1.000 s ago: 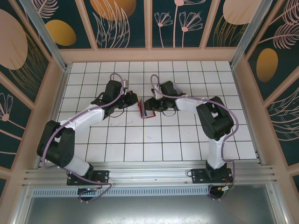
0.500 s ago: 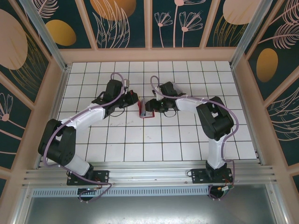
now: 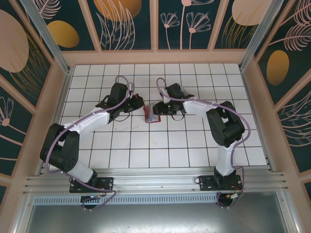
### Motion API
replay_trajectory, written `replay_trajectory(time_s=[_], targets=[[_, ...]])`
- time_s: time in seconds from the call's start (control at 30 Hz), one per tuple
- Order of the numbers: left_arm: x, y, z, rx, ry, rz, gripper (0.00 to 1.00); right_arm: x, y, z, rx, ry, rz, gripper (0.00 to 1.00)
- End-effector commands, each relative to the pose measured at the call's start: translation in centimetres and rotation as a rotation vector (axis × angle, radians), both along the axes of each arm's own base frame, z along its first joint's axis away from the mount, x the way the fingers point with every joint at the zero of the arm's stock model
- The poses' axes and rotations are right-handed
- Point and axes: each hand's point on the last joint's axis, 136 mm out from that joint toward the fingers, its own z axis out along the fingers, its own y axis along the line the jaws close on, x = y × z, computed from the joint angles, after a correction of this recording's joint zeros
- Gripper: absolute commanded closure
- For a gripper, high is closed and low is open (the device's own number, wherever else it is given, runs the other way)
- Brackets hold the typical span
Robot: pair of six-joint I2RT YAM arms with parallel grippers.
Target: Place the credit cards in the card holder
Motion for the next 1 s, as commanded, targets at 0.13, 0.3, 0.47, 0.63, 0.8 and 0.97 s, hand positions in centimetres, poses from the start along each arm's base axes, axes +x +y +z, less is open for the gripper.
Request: replay_trajectory(time_s=[0.13, 0.3, 0.47, 0.63, 0.8, 0.97], targets=[[0.1, 0.0, -0.4, 0.004, -0.011, -0.008, 1.0, 0.4, 0.6, 2.0, -0.025, -0.055, 0.023, 0.47], [0.1, 0.0, -0.3, 0.001, -0.015, -0.009, 1.0, 0.0, 1.1, 1.7, 0.011, -0.032, 0.04, 0.47], [-0.6, 0.7, -2.1, 0.034, 0.017, 0.003, 1.0, -0.4, 2.7, 2.8, 0.1, -0.019, 0.07, 0.47], [-1.4, 2.5, -5.1, 0.12, 0.062, 0.051, 1.0, -0.9, 6.1, 3.0, 0.157, 0.001, 0.133, 0.47], [-2.6, 4.0, -7.9, 0.178, 0.11, 0.083, 1.0, -1.6, 8.9, 2.2, 0.207, 0.042, 0.193, 0.47], [-2.9, 4.5, -8.5, 0.183, 0.12, 0.091, 1.0, -0.4, 6.3, 1.6, 0.107, 0.001, 0.121, 0.47]])
